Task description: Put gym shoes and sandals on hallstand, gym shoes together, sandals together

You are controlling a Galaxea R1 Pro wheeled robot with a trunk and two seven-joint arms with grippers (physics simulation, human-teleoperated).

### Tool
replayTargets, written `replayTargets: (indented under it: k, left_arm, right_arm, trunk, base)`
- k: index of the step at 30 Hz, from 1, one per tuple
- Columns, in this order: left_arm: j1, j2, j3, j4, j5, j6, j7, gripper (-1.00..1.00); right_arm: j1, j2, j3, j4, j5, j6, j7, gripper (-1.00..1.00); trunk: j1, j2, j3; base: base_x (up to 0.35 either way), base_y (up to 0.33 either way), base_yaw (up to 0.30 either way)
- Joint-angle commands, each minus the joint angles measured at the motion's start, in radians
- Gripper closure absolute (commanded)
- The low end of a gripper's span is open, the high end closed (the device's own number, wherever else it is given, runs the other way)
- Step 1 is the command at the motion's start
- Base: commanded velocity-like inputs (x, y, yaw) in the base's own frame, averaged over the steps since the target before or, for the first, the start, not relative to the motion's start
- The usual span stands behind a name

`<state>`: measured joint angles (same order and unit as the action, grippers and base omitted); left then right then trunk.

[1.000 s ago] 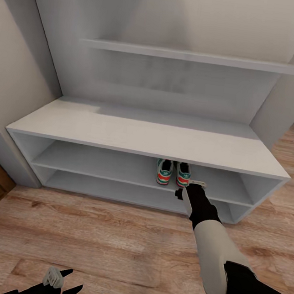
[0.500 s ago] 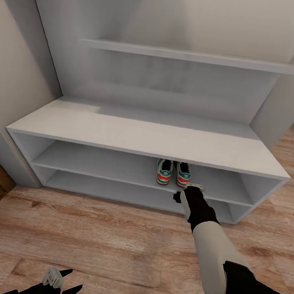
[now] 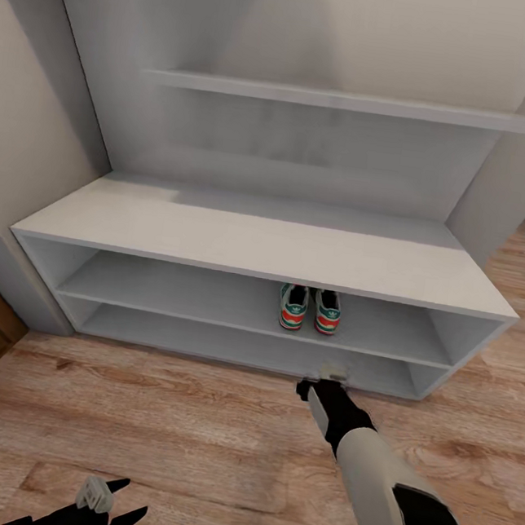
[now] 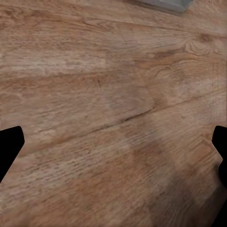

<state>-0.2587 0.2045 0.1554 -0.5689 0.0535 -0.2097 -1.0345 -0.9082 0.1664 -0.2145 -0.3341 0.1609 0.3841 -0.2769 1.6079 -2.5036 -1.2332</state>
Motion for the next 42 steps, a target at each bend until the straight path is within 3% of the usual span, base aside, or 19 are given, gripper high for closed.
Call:
replayTargets:
  k: [1, 6, 10, 17, 23, 28, 29, 33, 34, 42]
  left_arm:
    - [-0.001, 0.001, 0.002, 0.000, 0.001, -0.006, -0.003, -1.00]
    - [-0.001, 0.005, 0.022, -0.003, 0.005, -0.006, -0.003, -1.00]
    - [-0.001, 0.004, 0.061, -0.002, 0.009, -0.011, -0.003, -1.00]
    - [0.001, 0.007, 0.107, 0.002, 0.010, -0.017, -0.004, -1.00]
    - [0.014, 0.010, 0.147, 0.008, 0.010, -0.020, -0.004, -1.00]
    - [0.021, 0.010, 0.179, 0.009, 0.009, -0.021, -0.004, -1.00]
    - [0.026, 0.011, 0.199, 0.009, 0.008, -0.022, -0.005, -1.00]
    - [0.033, 0.012, 0.206, 0.008, 0.009, -0.022, -0.004, -1.00]
    - [0.038, 0.011, 0.209, 0.008, 0.010, -0.022, -0.004, -1.00]
    - [0.043, 0.010, 0.213, 0.006, 0.011, -0.022, -0.004, -1.00]
  right_arm:
    - [0.007, 0.001, -0.006, 0.018, 0.011, -0.016, 0.001, -1.00]
    - [0.035, 0.001, -0.005, 0.112, 0.013, -0.142, 0.001, -1.00]
    - [0.048, 0.000, -0.005, 0.194, 0.016, -0.252, 0.001, -1.00]
    - [0.063, -0.004, -0.004, 0.274, 0.021, -0.326, 0.002, -1.00]
    - [0.107, -0.050, -0.002, 0.299, 0.032, -0.393, 0.040, -1.00]
    - [0.128, -0.077, -0.002, 0.302, 0.052, -0.443, 0.119, -1.00]
    - [0.138, -0.096, -0.002, 0.304, 0.061, -0.466, 0.164, -1.00]
    - [0.145, -0.109, -0.002, 0.305, 0.063, -0.472, 0.175, -1.00]
    - [0.154, -0.129, -0.002, 0.305, 0.064, -0.476, 0.182, -1.00]
    - [0.169, -0.175, -0.002, 0.304, 0.063, -0.482, 0.188, -1.00]
  trunk:
    - [0.000, 0.000, -0.001]
    - [0.000, 0.000, -0.001]
    - [0.000, 0.000, -0.001]
    - [0.000, 0.000, -0.001]
    - [0.000, 0.000, -0.001]
    - [0.000, 0.000, -0.001]
    - [0.000, 0.000, -0.001]
    - [0.000, 0.000, -0.001]
    - [0.000, 0.000, -0.001]
    - [0.000, 0.000, -0.001]
  base:
    - [0.000, 0.000, 0.000]
    - [0.000, 0.000, 0.000]
    - [0.000, 0.000, 0.000]
    - [0.000, 0.000, 0.000]
    - [0.000, 0.000, 0.000]
    - [0.000, 0.000, 0.000]
    - [0.000, 0.000, 0.000]
    - [0.000, 0.000, 0.000]
    - [0.000, 0.000, 0.000]
    - [0.000, 0.000, 0.000]
